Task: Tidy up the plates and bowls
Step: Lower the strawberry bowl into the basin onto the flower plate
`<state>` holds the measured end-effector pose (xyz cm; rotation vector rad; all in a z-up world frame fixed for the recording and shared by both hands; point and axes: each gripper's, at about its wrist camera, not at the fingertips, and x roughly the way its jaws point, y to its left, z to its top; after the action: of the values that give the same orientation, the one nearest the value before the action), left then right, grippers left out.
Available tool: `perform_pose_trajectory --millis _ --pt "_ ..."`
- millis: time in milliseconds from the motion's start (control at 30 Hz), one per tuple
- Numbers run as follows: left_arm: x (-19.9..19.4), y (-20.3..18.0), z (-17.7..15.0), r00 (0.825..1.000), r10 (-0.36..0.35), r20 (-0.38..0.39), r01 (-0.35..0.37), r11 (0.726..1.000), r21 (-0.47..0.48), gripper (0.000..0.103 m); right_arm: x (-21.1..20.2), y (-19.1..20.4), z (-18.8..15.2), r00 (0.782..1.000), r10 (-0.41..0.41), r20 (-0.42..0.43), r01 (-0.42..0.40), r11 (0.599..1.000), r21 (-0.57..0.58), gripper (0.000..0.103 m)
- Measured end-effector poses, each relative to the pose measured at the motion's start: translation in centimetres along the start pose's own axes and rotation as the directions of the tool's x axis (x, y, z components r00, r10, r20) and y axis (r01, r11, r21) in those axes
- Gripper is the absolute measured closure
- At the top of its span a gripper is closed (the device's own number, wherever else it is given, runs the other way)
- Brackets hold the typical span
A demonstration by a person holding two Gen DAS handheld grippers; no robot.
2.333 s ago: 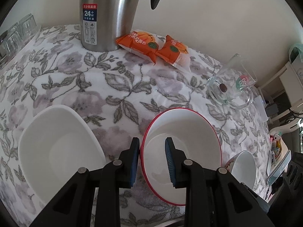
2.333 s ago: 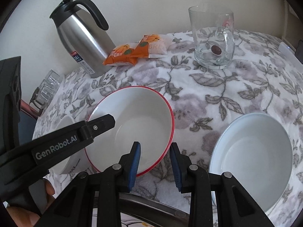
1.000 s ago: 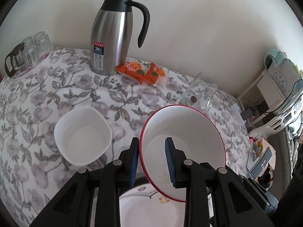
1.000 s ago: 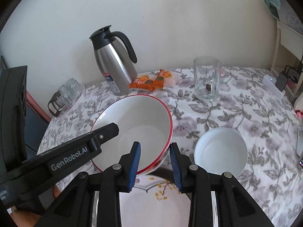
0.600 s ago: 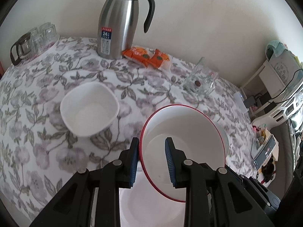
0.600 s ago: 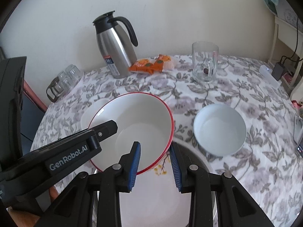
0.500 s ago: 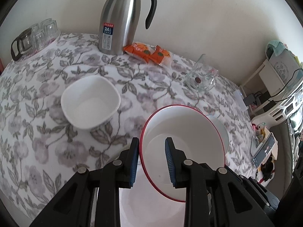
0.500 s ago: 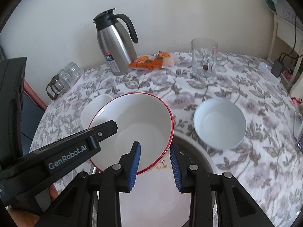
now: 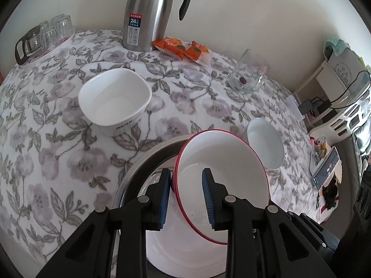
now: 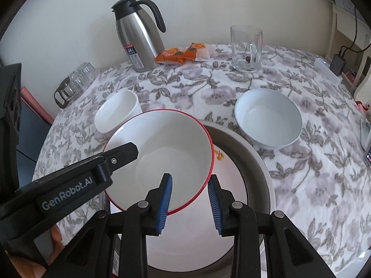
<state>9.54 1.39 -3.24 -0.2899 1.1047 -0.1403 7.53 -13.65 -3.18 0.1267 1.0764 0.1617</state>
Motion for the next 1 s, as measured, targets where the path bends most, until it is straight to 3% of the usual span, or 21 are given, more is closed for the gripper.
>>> perform_pose_trajectory --millis 1000 --pt "1.6 -0.1 -0.7 0.997 0.011 -0.082 -0.010 1.000 0.022 0.074 0.5 -0.2 -0.5 0.999 -0.009 -0.045 0.007 0.999 -0.051 0.069"
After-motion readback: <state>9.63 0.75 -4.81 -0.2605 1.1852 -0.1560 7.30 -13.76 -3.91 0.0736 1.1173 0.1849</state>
